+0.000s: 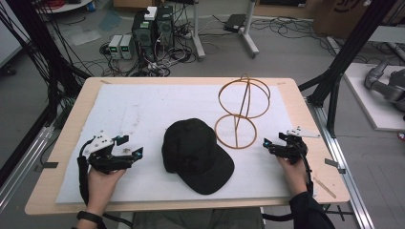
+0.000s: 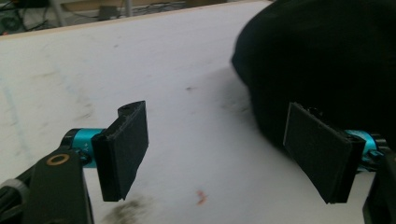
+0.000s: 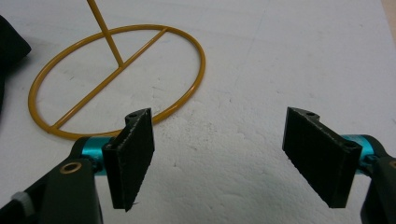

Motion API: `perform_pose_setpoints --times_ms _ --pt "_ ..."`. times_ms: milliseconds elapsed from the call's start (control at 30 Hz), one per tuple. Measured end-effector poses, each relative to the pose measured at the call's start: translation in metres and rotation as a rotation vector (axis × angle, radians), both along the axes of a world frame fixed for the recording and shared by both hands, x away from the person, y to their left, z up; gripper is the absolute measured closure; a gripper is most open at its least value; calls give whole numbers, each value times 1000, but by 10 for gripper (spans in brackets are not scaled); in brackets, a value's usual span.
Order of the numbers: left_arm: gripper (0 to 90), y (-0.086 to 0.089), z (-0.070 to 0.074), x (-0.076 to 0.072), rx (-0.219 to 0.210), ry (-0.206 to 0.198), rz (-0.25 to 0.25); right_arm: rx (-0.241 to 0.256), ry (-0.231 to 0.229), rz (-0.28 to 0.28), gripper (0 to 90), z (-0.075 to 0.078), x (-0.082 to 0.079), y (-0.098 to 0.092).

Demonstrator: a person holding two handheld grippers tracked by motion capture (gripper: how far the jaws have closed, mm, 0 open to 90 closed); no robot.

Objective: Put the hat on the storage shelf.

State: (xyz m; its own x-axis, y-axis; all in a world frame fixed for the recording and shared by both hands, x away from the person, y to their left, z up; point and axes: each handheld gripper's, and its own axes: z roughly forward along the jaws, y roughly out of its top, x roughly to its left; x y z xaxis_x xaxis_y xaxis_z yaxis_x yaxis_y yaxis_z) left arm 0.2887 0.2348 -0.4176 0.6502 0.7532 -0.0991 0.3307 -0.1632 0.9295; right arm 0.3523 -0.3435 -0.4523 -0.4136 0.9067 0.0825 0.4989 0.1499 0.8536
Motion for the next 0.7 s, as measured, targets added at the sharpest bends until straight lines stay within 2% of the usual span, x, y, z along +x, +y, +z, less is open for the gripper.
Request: perform_pose_setpoints --times_ms 67,100,167,200,267,300,333,400,433,533,567,633,700 --pt "222 -5 2 -2 -1 -6 -17 -2 -2 1 248 0 0 0" --pt "220 -16 6 -5 -1 -3 -39 -3 -3 1 248 0 0 0" --pt "186 -27 10 -10 -4 -11 -57 -4 -3 2 248 0 0 0" --pt "185 -27 10 -10 -4 -11 -57 -3 -2 1 248 0 0 0" --pt "185 -42 15 -16 -11 -27 -110 -3 -1 2 248 0 0 0" --pt "185 -42 15 -16 -11 -27 -110 -3 -1 2 249 0 0 0" --pt "186 -50 19 -20 -8 -36 -145 -2 -1 2 249 0 0 0" --pt "186 -57 21 -24 -14 -43 -172 -4 -1 2 249 0 0 0" --pt "188 -57 21 -24 -14 -43 -172 -4 -1 2 249 0 0 0" --pt "205 -68 23 -29 -31 -40 -232 -5 1 1 250 0 0 0" --pt "219 -68 23 -29 -31 -40 -232 -5 1 1 250 0 0 0" --pt "255 -74 22 -30 -43 -24 -284 -5 1 1 250 0 0 0" --pt "277 -79 21 -30 -43 -13 -302 -5 2 1 250 0 0 0"
